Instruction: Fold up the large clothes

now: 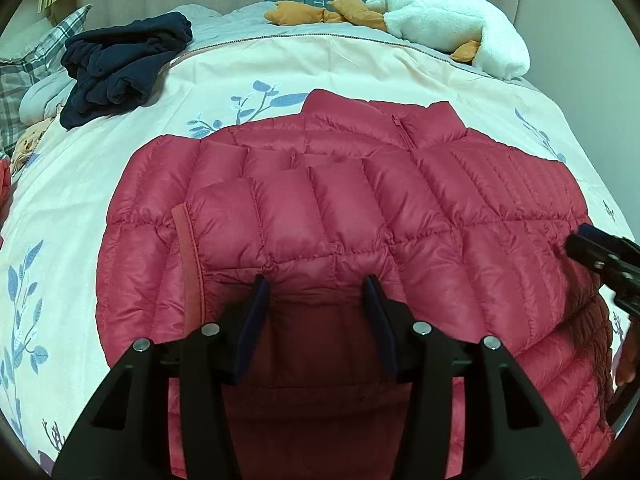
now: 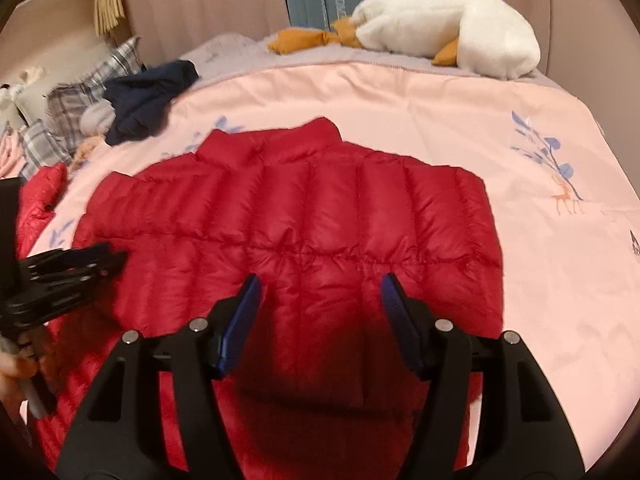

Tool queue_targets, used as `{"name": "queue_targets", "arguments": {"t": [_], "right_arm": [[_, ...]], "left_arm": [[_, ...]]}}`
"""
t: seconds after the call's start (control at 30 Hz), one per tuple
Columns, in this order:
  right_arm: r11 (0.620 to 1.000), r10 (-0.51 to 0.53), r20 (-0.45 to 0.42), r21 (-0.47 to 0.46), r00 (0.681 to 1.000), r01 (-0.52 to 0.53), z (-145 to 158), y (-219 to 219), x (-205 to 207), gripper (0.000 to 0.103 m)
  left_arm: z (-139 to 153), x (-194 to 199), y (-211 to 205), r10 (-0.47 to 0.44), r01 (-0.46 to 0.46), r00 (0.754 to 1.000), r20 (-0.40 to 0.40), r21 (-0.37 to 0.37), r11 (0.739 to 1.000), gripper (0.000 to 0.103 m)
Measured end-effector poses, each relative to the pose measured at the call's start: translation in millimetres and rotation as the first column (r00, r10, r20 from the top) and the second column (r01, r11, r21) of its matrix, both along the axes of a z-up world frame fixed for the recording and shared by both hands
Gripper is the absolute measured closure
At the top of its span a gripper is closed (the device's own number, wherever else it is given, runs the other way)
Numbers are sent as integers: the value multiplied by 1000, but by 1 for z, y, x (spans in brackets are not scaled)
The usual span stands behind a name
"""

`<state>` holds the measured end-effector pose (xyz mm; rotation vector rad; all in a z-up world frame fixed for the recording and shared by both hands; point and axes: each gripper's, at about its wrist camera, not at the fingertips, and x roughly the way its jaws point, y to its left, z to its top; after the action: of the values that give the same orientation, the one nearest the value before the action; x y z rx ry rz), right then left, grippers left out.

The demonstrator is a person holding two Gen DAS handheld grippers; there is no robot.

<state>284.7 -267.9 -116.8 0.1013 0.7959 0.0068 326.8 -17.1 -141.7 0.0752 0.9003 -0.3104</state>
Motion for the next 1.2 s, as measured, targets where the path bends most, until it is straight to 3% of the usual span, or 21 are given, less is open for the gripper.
{"name": "queue_targets", "arguments": {"t": [0.17,0.3,0.47,0.63,0.87,1.2], "right_arm": [[997,18,-79,-75,997,-24,-26,7,-2,38],[997,-6,-99,-71,995,-1,-27,9,1,37],[1000,18,-39,13,999,-18,-2,8,-32,36],[998,29,10,56,1000,-30,15,3,-84,30],[990,-18,5,143,1000,17,16,-18,-151,18],[951,-98,-78,286,992,117,-11,-50,-219,17]], "left_arm": [[-1,-1,-3,4,-4,1000,4,17,1000,50],[-1,-1,-6,31,-31,999,8,47,998,41],[15,-22,4,50,-50,999,12,10,999,23],[29,-65,23,42,-42,998,38,-9,999,12],[30,-125,64,56,-57,998,-15,-51,997,10],[9,-181,109,111,-117,990,-83,-73,990,10]]}}
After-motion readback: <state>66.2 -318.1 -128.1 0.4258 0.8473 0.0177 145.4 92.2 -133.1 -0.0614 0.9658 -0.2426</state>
